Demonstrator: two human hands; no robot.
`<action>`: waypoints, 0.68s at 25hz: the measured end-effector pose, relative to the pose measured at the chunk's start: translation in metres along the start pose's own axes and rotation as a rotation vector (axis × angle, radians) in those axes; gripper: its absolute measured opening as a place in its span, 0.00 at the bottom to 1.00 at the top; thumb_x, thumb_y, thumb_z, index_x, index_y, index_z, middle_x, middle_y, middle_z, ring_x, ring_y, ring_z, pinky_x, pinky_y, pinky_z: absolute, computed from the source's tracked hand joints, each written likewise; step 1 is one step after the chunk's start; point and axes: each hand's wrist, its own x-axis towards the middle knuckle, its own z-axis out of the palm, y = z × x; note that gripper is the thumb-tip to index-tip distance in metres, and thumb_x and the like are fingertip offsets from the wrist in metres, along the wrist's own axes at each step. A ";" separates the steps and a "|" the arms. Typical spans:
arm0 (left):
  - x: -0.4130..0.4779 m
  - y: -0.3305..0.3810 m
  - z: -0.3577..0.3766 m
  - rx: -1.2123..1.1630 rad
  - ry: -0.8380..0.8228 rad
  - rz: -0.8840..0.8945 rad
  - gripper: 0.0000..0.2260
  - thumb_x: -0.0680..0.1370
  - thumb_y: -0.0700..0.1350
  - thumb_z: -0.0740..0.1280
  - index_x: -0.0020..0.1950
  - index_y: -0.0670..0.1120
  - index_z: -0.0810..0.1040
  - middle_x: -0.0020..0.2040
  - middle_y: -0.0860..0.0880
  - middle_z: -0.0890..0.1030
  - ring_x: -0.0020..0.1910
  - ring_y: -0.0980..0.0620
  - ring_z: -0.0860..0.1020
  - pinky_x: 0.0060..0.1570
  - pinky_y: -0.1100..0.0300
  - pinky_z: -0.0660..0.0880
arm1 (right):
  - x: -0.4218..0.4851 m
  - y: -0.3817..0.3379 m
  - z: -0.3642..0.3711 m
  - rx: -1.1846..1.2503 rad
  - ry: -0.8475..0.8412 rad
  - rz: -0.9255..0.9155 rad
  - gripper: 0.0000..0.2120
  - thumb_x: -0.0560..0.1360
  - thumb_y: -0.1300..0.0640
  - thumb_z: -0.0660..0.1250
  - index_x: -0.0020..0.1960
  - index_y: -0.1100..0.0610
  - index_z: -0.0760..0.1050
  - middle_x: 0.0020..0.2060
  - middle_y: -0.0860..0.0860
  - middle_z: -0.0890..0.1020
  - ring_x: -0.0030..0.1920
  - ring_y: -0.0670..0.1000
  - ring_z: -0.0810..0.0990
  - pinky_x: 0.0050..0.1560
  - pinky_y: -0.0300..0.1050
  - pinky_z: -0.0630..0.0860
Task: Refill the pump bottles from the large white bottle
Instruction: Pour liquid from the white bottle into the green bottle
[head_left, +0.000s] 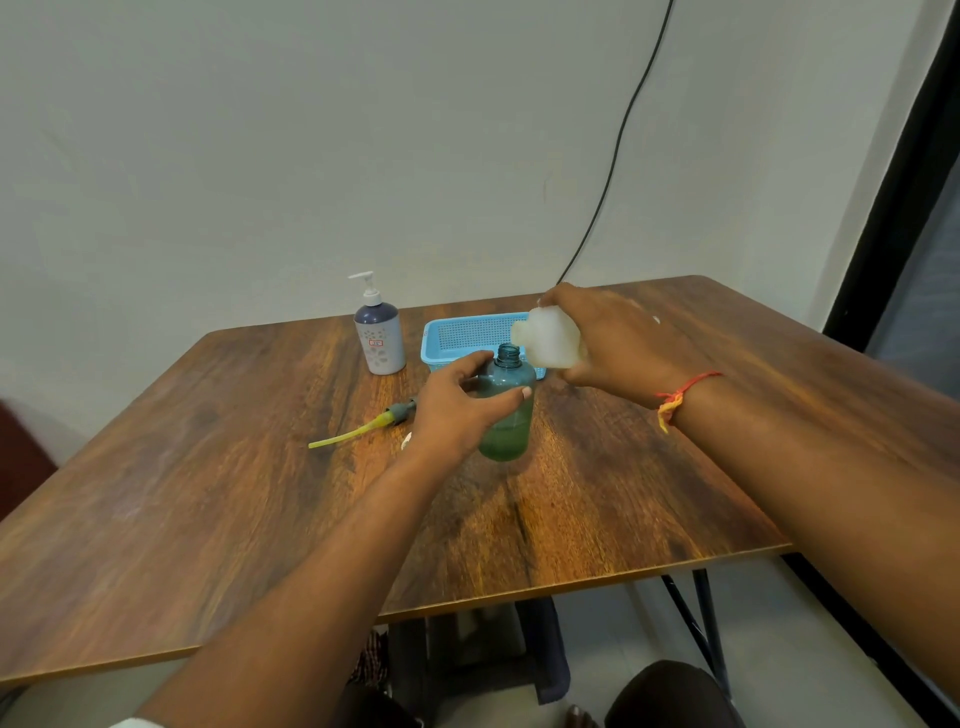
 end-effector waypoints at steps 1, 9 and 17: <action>0.000 -0.001 0.000 -0.005 -0.001 -0.001 0.31 0.70 0.47 0.80 0.71 0.46 0.76 0.61 0.52 0.81 0.62 0.54 0.78 0.64 0.50 0.78 | -0.001 0.003 0.005 0.043 -0.006 0.017 0.34 0.65 0.52 0.79 0.67 0.50 0.69 0.59 0.51 0.80 0.56 0.55 0.78 0.52 0.56 0.78; -0.004 -0.010 -0.003 0.016 0.012 -0.011 0.31 0.70 0.48 0.80 0.72 0.47 0.76 0.64 0.52 0.80 0.64 0.53 0.77 0.64 0.52 0.78 | -0.014 0.010 0.047 0.506 0.110 0.378 0.33 0.63 0.51 0.83 0.60 0.47 0.68 0.54 0.47 0.76 0.51 0.50 0.77 0.44 0.50 0.79; -0.009 -0.026 -0.016 0.029 0.044 -0.057 0.28 0.71 0.44 0.80 0.69 0.46 0.76 0.61 0.52 0.80 0.62 0.53 0.77 0.63 0.55 0.78 | -0.023 -0.005 0.074 0.659 0.245 0.518 0.33 0.67 0.50 0.81 0.64 0.51 0.66 0.53 0.43 0.73 0.45 0.38 0.74 0.40 0.36 0.75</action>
